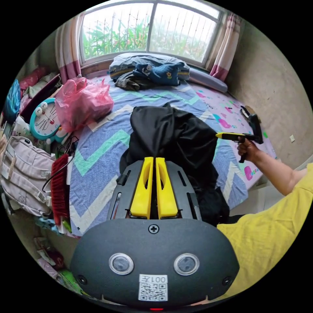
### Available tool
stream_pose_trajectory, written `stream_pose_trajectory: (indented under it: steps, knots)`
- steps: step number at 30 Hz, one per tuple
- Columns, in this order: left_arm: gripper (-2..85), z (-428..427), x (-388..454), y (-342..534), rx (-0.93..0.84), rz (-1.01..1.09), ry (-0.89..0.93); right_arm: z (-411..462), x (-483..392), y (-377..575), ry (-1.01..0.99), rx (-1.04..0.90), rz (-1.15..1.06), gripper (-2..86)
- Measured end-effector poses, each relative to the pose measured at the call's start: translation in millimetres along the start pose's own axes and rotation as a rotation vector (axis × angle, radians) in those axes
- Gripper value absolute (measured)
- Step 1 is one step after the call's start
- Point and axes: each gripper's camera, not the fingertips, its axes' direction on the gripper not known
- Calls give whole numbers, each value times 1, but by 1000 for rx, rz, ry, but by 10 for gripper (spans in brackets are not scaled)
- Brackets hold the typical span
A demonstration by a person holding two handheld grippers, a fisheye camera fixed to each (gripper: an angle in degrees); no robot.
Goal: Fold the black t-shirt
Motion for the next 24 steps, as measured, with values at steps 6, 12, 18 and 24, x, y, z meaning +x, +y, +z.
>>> stream_pose_trajectory:
  steps: [6, 12, 18, 24]
  knots:
    - [-16, -67, 16, 21, 63, -59, 101, -60, 6, 44, -134, 76, -73, 3]
    - [-16, -83, 23, 49, -69, -129, 83, -97, 35, 101, -141, 55, 2, 1]
    - [-16, -88, 40, 71, -230, -106, 102, -113, 45, 152, -172, -28, 59, 2]
    - [-16, -96, 39, 69, -258, -130, 140, -116, 59, 152, -117, 25, 153, 2]
